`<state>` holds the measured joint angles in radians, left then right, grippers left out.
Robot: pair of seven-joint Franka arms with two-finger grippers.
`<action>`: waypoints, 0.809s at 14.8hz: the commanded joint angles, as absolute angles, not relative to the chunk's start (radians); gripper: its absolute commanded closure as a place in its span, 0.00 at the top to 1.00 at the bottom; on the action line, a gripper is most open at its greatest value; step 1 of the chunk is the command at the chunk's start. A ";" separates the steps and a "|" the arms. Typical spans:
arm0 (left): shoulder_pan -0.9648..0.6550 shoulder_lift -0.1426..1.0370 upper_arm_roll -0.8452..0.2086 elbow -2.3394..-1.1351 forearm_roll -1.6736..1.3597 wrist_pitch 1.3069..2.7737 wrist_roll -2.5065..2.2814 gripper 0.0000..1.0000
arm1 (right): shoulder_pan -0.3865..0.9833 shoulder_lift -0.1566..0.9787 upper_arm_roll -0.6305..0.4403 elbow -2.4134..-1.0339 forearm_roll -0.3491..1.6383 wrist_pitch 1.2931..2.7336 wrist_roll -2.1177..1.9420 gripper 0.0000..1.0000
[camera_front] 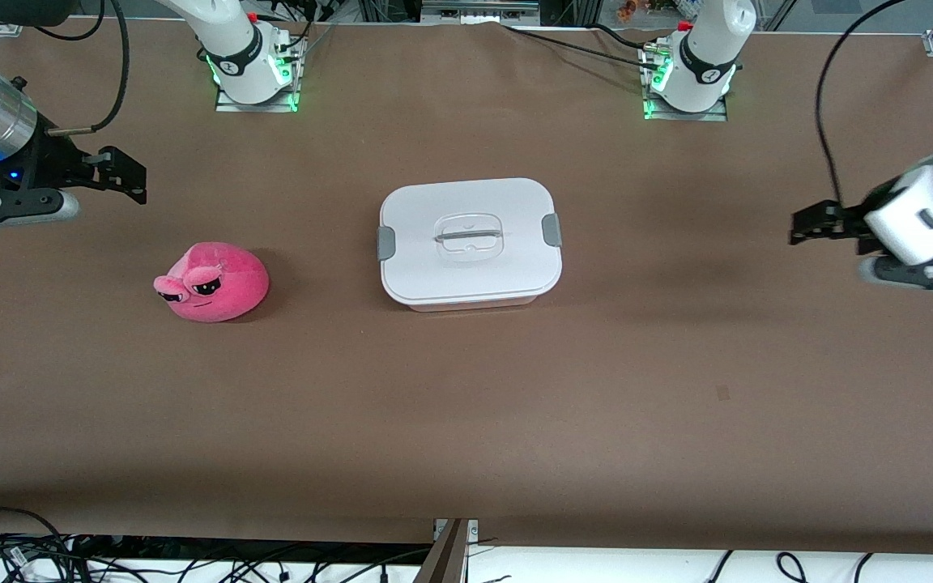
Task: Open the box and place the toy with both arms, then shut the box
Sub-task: 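Move the left gripper over the white box lid handle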
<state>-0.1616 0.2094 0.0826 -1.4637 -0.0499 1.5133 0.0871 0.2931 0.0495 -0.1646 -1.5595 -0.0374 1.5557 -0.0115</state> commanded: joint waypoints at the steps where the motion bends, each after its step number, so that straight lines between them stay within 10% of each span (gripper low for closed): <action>1: -0.265 0.248 0.065 -1.436 -0.066 1.503 0.098 1.00 | 0.298 0.058 -0.164 -1.534 -0.051 1.548 -0.018 1.00; 12: -0.534 0.405 -0.106 -1.456 -0.100 1.808 0.484 1.00 | 0.301 0.058 -0.164 -1.534 -0.051 1.549 -0.018 1.00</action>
<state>-0.4998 0.3696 -0.1164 -1.4658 -0.1018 1.7495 0.3739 0.2951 0.0496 -0.1638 -1.5586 -0.0375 1.5571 -0.0115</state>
